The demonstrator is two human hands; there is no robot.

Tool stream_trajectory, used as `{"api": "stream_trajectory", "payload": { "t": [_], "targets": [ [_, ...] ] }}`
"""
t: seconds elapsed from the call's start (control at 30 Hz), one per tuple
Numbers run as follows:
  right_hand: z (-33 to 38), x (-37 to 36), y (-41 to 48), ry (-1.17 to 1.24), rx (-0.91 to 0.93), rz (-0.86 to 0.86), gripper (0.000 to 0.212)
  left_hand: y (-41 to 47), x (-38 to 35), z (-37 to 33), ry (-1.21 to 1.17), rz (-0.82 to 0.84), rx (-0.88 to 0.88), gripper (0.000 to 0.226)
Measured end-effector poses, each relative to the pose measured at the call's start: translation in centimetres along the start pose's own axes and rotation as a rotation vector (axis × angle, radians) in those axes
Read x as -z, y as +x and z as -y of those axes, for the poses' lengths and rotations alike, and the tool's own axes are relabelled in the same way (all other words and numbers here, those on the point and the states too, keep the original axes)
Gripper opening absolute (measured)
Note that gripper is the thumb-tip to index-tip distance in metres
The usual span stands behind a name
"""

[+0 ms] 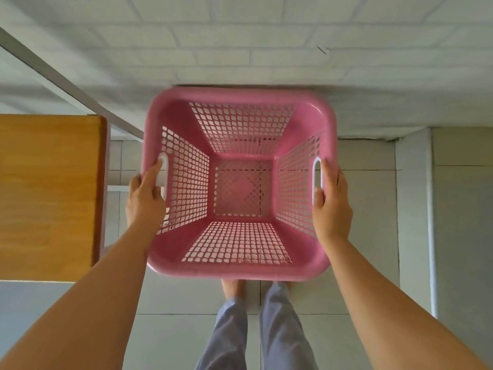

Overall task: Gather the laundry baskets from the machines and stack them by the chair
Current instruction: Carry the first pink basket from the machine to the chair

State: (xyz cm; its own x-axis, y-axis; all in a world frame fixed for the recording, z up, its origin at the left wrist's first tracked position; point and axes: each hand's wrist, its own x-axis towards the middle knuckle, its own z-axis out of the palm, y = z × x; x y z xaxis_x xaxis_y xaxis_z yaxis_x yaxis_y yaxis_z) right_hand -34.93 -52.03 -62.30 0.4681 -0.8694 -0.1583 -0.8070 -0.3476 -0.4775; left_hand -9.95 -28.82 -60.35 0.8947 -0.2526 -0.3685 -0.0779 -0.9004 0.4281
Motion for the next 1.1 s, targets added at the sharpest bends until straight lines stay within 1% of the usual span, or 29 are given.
{"api": "stream_trajectory", "payload": {
  "t": [0.17,0.27,0.43,0.57,0.73,0.83,1.0,1.1],
  "targets": [
    [-0.2,-0.6,0.5,-0.056,0.035,0.004,0.060,0.2,-0.7,0.6,0.034,-0.028,-0.018,0.047],
    [-0.3,-0.5,0.5,-0.103,0.038,0.035,0.066,0.1,-0.5,0.4,0.090,0.034,-0.010,0.051],
    [-0.2,0.4,0.5,-0.212,0.065,0.076,0.069,-0.4,-0.1,-0.4,0.256,0.128,0.010,0.070],
    [0.4,1.7,-0.9,-0.261,0.107,0.107,0.068,-1.9,0.5,-1.4,0.331,0.153,0.016,0.069],
    [1.8,4.8,-4.2,-0.309,0.107,0.182,0.062,-5.2,2.3,-2.7,0.336,0.236,-0.087,0.054],
    [2.8,7.8,-7.1,-0.306,0.091,0.203,0.060,-8.3,3.9,-3.9,0.357,0.275,-0.212,0.054],
    [3.2,13.3,-12.7,-0.275,0.001,0.204,0.056,-13.6,6.7,-6.6,0.405,0.338,-0.374,0.056],
    [2.7,16.7,-16.7,-0.234,-0.095,0.191,0.055,-16.7,8.1,-8.7,0.421,0.362,-0.491,0.056]
  ]
}}
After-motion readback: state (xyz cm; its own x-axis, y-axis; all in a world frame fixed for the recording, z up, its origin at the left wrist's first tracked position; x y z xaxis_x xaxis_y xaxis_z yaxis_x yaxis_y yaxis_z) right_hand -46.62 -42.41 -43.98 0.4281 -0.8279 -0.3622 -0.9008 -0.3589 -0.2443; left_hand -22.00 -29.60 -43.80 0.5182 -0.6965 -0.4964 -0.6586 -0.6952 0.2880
